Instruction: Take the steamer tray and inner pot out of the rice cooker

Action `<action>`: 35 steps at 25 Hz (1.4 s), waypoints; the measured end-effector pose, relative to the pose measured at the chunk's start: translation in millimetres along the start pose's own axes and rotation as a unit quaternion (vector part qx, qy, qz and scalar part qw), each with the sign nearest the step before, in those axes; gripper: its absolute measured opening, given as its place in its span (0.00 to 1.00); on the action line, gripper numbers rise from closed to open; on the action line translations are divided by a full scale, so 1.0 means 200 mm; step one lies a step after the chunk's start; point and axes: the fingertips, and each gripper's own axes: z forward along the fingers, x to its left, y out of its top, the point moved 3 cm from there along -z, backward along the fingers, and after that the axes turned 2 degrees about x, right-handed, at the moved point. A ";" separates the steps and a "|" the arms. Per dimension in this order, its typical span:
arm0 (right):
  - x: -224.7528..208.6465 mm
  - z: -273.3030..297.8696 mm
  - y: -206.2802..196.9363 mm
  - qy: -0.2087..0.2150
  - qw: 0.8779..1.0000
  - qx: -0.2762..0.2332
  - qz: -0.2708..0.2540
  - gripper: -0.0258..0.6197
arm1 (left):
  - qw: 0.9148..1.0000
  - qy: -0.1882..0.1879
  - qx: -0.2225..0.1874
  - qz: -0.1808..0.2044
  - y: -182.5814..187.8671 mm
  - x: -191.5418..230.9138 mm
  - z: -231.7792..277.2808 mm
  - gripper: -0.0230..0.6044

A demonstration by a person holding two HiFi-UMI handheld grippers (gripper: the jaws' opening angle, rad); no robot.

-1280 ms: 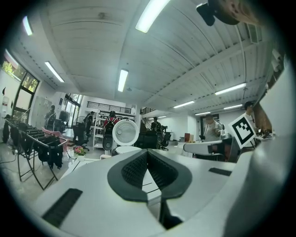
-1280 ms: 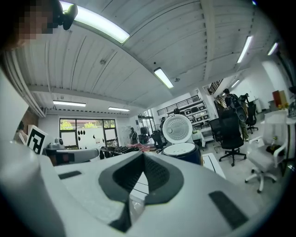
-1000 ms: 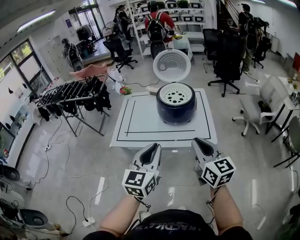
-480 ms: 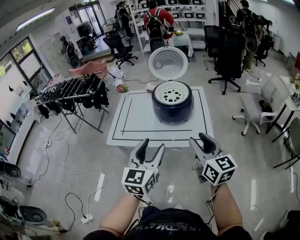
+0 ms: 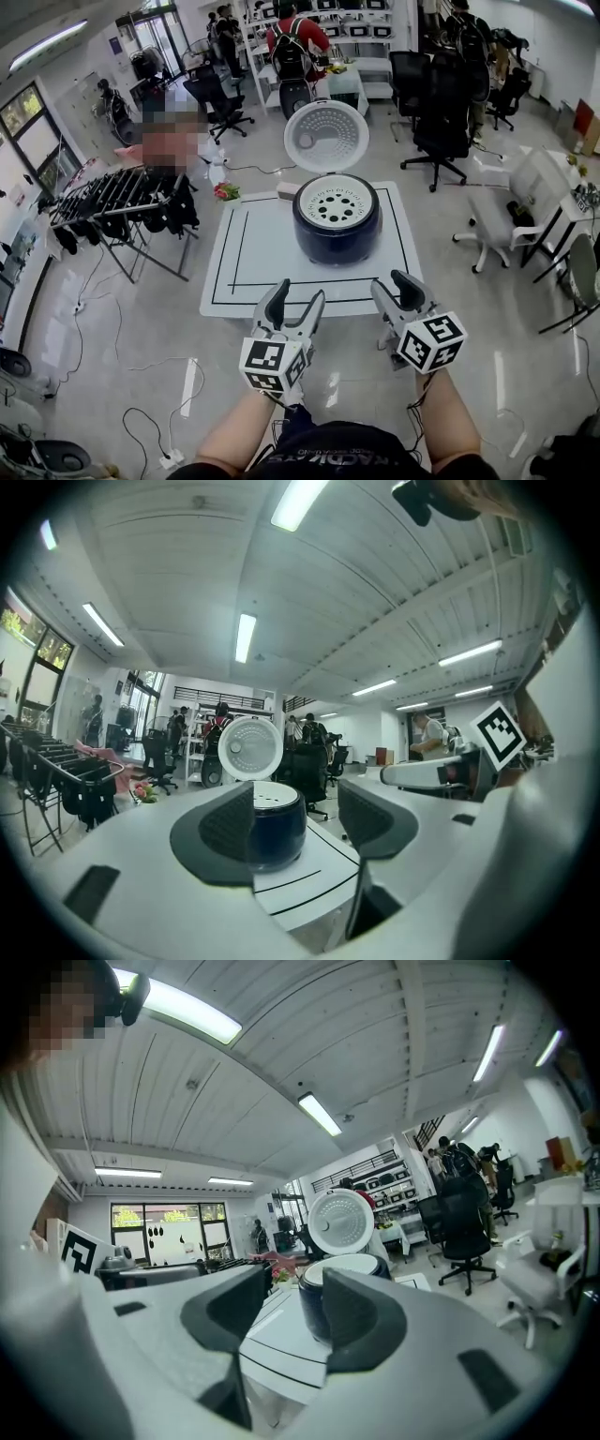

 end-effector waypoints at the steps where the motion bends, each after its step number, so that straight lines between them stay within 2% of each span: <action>1: 0.00 0.05 0.01 -0.006 1.000 0.001 0.000 0.32 | 1.000 -0.005 0.001 -0.001 0.00 0.04 0.04 0.47; 18: -0.07 0.79 0.17 -0.137 0.991 0.008 0.007 0.32 | 0.994 -0.109 0.006 -0.024 0.15 0.78 0.64 0.47; 25: -0.04 0.96 0.16 -0.175 0.984 0.009 0.021 0.32 | 0.989 -0.144 0.015 -0.027 0.14 0.96 0.73 0.47; 35: 0.04 1.07 0.09 -0.209 0.977 0.012 0.034 0.32 | 0.986 -0.164 0.026 -0.030 0.12 1.13 0.75 0.47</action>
